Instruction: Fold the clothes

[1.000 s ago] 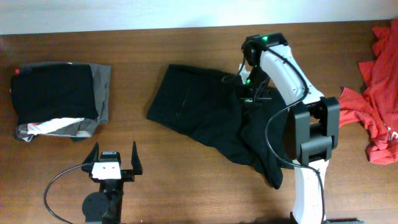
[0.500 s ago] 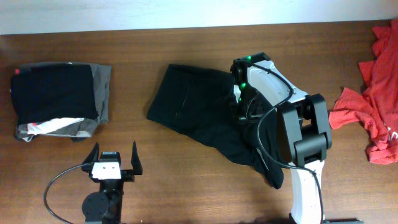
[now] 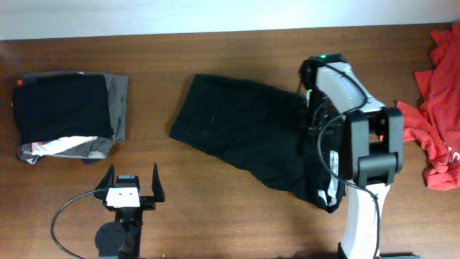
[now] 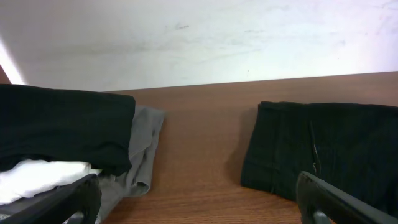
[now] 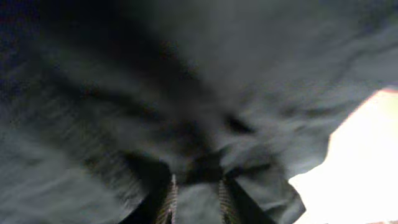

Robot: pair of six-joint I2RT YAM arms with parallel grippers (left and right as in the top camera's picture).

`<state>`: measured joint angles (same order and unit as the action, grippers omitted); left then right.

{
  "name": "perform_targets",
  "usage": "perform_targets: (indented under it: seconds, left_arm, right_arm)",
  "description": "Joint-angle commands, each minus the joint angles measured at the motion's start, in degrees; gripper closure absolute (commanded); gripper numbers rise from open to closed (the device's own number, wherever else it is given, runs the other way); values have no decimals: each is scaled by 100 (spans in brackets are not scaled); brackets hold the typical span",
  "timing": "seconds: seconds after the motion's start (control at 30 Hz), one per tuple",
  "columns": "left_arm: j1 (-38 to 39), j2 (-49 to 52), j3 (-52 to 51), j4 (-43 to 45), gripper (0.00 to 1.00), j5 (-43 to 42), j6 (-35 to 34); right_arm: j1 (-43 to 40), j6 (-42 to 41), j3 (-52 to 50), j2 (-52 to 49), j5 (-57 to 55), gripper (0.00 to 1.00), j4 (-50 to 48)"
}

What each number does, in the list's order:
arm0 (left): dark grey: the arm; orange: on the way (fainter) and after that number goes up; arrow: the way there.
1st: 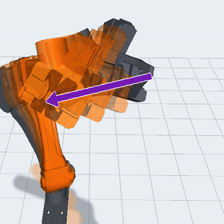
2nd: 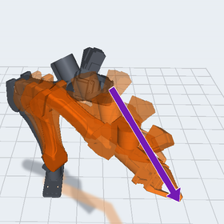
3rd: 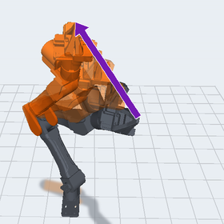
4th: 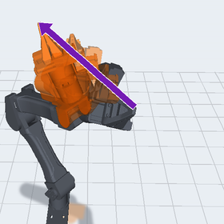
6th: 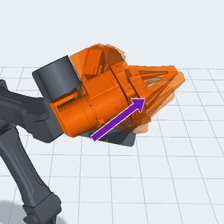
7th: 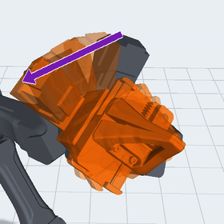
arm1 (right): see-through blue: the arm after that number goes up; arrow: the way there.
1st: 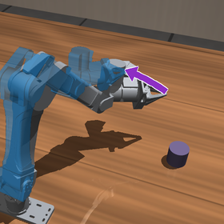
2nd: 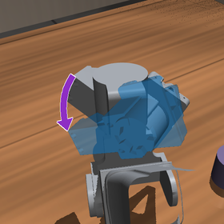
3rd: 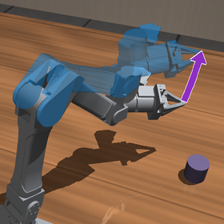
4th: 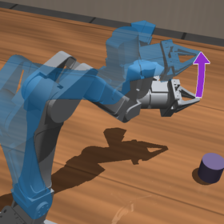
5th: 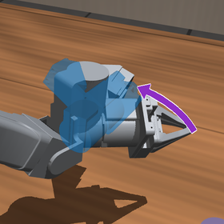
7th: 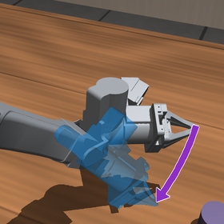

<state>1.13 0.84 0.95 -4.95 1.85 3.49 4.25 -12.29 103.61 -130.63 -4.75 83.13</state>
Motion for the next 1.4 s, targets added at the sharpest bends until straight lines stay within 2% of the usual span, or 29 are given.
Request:
perform_targets:
  seconds: [0.0,0.17,0.43,0.57,0.9,1.03,1.2,1.3,1.37]
  left_arm:
    - [22,-44,-37,15,1,-81,70]
    - [22,-44,-37,15,1,-81,70]
    - [22,-44,-37,15,1,-81,70]
    - [22,-44,-37,15,1,-81,70]
    - [22,-44,-37,15,1,-81,70]
    - [22,-44,-37,15,1,-81,70]
    - [22,-44,-37,15,1,-81,70]
    - [22,-44,-37,15,1,-81,70]
    - [22,-44,-37,15,1,-81,70]
  right_arm:
    - [-201,87,116,101,-166,69,-57]
    - [-459,302,590,105,-127,61,142]
    - [-575,529,2186,131,835,47,1425]
    - [-367,756,2181,269,1119,46,1423]
    - [70,734,1928,267,743,44,1198]
    - [269,568,1906,264,800,46,1200]
    - [546,-101,1591,264,763,59,1064]
    - [643,-286,1130,264,730,73,791]
    - [669,-286,754,267,684,74,501]
